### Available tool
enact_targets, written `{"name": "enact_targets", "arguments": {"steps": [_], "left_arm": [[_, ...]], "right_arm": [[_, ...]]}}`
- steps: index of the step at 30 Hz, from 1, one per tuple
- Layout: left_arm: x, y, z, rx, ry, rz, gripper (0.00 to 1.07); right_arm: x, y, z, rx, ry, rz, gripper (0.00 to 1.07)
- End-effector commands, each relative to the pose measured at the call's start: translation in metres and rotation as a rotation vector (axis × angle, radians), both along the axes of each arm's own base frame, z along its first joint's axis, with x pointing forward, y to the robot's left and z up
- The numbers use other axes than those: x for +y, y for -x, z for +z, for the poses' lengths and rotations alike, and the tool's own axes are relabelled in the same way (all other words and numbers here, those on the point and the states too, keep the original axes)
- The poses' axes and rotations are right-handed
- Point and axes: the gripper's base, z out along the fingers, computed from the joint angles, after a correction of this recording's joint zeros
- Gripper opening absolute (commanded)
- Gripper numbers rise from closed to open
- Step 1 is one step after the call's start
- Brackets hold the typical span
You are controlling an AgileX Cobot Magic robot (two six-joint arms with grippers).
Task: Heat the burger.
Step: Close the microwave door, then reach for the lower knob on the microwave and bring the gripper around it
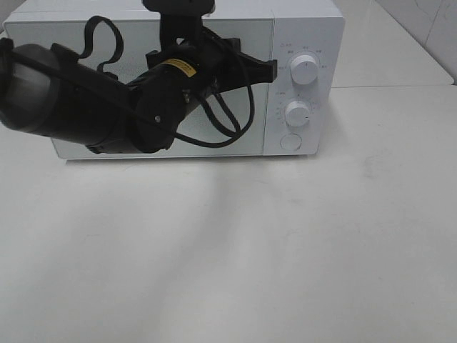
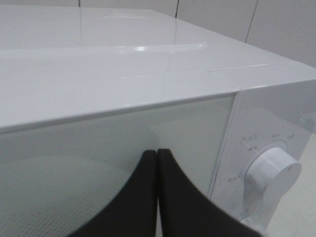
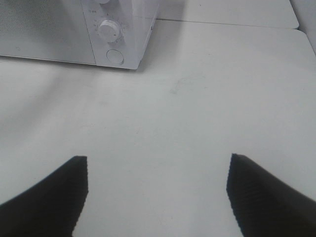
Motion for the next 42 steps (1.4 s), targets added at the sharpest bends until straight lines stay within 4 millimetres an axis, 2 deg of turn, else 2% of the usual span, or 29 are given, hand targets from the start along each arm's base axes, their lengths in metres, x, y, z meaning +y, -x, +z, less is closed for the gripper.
{"name": "enact_targets", "arguments": {"steps": [1,7,10,11,13,16,18,20,21,22,23,24,25,26,29,32,33,34,35,37,39,40,41,42], "left_arm": [[0.007,-0.021,0.008,-0.023,0.072,0.107,0.0],[0.001,-0.017,0.008,0.012,0.007,0.063,0.0],[-0.003,-0.007,0.008,0.067,-0.052,0.007,0.0],[-0.004,0.003,0.006,0.101,-0.073,-0.023,0.0],[-0.003,0.006,0.004,0.114,-0.082,-0.03,0.0],[0.007,0.025,-0.001,0.195,-0.121,-0.062,0.0],[0.01,0.029,-0.002,0.225,-0.122,-0.063,0.0],[0.023,0.043,-0.003,0.307,-0.106,-0.046,0.22],[0.023,0.043,-0.003,0.307,-0.106,-0.046,0.22],[0.031,0.051,-0.006,0.335,-0.121,-0.048,0.53],[0.035,0.055,-0.007,0.342,-0.13,-0.049,0.74],[0.035,0.055,-0.007,0.342,-0.13,-0.049,0.74],[0.042,0.063,-0.011,0.364,-0.145,-0.048,1.02],[0.049,0.071,-0.012,0.385,-0.162,-0.058,0.99],[0.052,0.075,-0.012,0.391,-0.171,-0.066,0.99],[0.059,0.086,-0.009,0.424,-0.214,-0.113,0.99],[0.063,0.096,-0.006,0.462,-0.235,-0.153,0.99],[0.063,0.096,-0.006,0.462,-0.235,-0.153,0.99],[0.066,0.105,-0.004,0.502,-0.255,-0.197,0.99],[0.068,0.109,0.0,0.52,-0.258,-0.218,0.99],[0.085,0.115,0.006,0.672,-0.267,-0.28,0.98],[0.085,0.115,0.006,0.672,-0.267,-0.28,0.98],[0.101,0.111,0.009,0.748,-0.259,-0.276,0.98],[0.101,0.111,0.009,0.748,-0.259,-0.276,0.98]], "right_arm": [[0.0,0.004,-0.001,-0.03,-0.009,-0.007,0.75],[0.0,0.004,-0.001,-0.03,-0.009,-0.007,0.75],[0.0,0.004,-0.001,-0.03,-0.009,-0.007,0.75],[0.0,0.004,-0.001,-0.03,-0.009,-0.007,0.75],[0.0,0.004,-0.001,-0.03,-0.009,-0.007,0.75],[0.0,0.004,-0.001,-0.03,-0.009,-0.007,0.75],[0.0,0.004,-0.001,-0.03,-0.009,-0.007,0.75],[0.0,0.004,-0.001,-0.03,-0.009,-0.007,0.75],[0.0,0.004,-0.001,-0.03,-0.009,-0.007,0.75],[0.0,0.004,-0.001,-0.03,-0.009,-0.007,0.75],[0.0,0.004,-0.001,-0.03,-0.009,-0.007,0.75],[0.0,0.004,-0.001,-0.03,-0.009,-0.007,0.75],[0.0,0.004,-0.001,-0.03,-0.009,-0.007,0.75],[0.0,0.004,-0.001,-0.03,-0.009,-0.007,0.75],[0.0,0.004,-0.001,-0.03,-0.009,-0.007,0.75],[0.0,0.004,-0.001,-0.03,-0.009,-0.007,0.75],[0.0,0.004,-0.001,-0.03,-0.009,-0.007,0.75],[0.0,0.004,-0.001,-0.03,-0.009,-0.007,0.75],[0.0,0.004,-0.001,-0.03,-0.009,-0.007,0.75],[0.0,0.004,-0.001,-0.03,-0.009,-0.007,0.75],[0.0,0.004,-0.001,-0.03,-0.009,-0.007,0.75],[0.0,0.004,-0.001,-0.03,-0.009,-0.007,0.75],[0.0,0.004,-0.001,-0.03,-0.009,-0.007,0.75],[0.0,0.004,-0.001,-0.03,-0.009,-0.007,0.75]]}}
